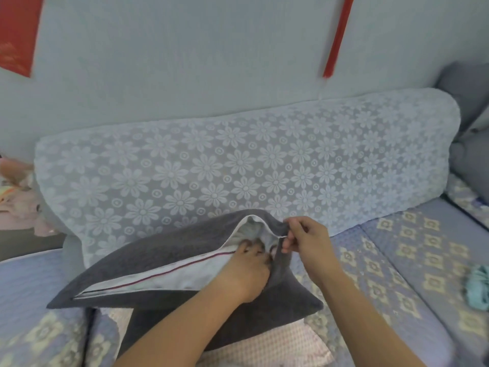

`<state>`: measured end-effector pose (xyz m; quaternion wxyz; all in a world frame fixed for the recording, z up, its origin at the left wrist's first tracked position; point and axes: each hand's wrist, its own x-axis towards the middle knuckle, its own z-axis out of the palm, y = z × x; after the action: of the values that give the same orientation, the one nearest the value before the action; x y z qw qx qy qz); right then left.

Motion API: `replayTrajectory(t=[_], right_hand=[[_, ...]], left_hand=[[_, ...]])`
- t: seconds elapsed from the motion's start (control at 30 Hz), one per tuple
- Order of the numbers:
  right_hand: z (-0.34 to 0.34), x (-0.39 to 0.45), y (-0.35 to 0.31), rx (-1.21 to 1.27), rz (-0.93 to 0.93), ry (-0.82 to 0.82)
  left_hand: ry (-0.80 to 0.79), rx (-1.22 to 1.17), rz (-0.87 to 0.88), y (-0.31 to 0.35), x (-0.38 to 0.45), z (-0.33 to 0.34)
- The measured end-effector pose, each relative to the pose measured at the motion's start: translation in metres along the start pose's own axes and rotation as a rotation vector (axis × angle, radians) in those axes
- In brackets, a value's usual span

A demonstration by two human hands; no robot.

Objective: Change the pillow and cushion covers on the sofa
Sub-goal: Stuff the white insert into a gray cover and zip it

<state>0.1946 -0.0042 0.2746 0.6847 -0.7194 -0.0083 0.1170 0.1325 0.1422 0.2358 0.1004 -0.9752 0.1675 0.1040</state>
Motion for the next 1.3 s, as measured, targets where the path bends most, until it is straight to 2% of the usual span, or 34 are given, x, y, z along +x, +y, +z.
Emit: replayTrajectory(t=[0.07, 0.13, 0.27, 0.33, 0.4, 0.47, 0.57, 0.63, 0.73, 0.77, 0.83, 0.9, 0.97, 1.03, 1.13, 1.2, 1.3], right_hand=[[0.014, -0.003, -0.005, -0.054, 0.001, -0.046], [0.016, 0.002, -0.008, -0.133, 0.03, -0.064], [-0.008, 0.012, -0.012, -0.332, 0.018, -0.175], [-0.02, 0.012, -0.01, -0.353, -0.002, -0.182], [-0.025, 0.011, -0.004, -0.349, -0.018, -0.143], [-0.027, 0.01, -0.001, -0.349, -0.021, -0.127], [-0.033, 0.006, -0.003, -0.379, -0.01, -0.112], [-0.041, 0.005, -0.004, -0.225, 0.066, -0.083], [-0.046, 0.003, -0.004, -0.02, 0.196, -0.076], [-0.046, 0.001, -0.002, 0.002, 0.224, -0.095], [-0.042, -0.002, 0.001, 0.022, 0.254, -0.132], [-0.038, -0.007, 0.004, 0.028, 0.26, -0.142], [-0.036, -0.011, 0.009, 0.023, 0.239, -0.126], [-0.033, -0.012, 0.014, -0.078, 0.179, -0.143], [-0.037, -0.013, 0.019, -0.546, -0.029, -0.252], [-0.046, -0.008, 0.026, -0.695, -0.167, -0.3], [-0.056, -0.001, 0.043, -0.871, -0.37, -0.231]], left_hand=[[-0.115, 0.014, 0.042, -0.003, -0.007, 0.009], [-0.038, -0.137, -0.019, -0.004, -0.019, 0.018], [0.535, -0.616, -0.152, 0.002, -0.055, 0.026], [0.701, -0.693, -0.235, -0.003, -0.069, 0.034], [0.655, -0.626, -0.336, -0.013, -0.078, 0.038], [0.489, -0.554, -0.415, -0.021, -0.082, 0.037], [0.337, -0.522, -0.431, -0.03, -0.075, 0.033], [0.365, -0.404, -0.325, -0.026, -0.061, 0.026], [0.39, -0.124, 0.056, 0.001, -0.031, 0.018], [0.38, -0.058, 0.091, 0.007, -0.021, 0.014], [0.336, -0.037, -0.019, 0.011, -0.003, 0.005], [0.208, -0.045, -0.134, 0.014, 0.009, -0.005], [0.14, -0.072, -0.165, 0.024, 0.013, -0.015], [0.115, -0.101, -0.156, 0.036, 0.008, -0.018], [0.14, -0.215, -0.144, 0.037, -0.004, -0.005], [0.269, -0.399, -0.132, 0.027, -0.015, 0.005], [0.489, -0.669, -0.174, 0.016, -0.037, 0.019]])
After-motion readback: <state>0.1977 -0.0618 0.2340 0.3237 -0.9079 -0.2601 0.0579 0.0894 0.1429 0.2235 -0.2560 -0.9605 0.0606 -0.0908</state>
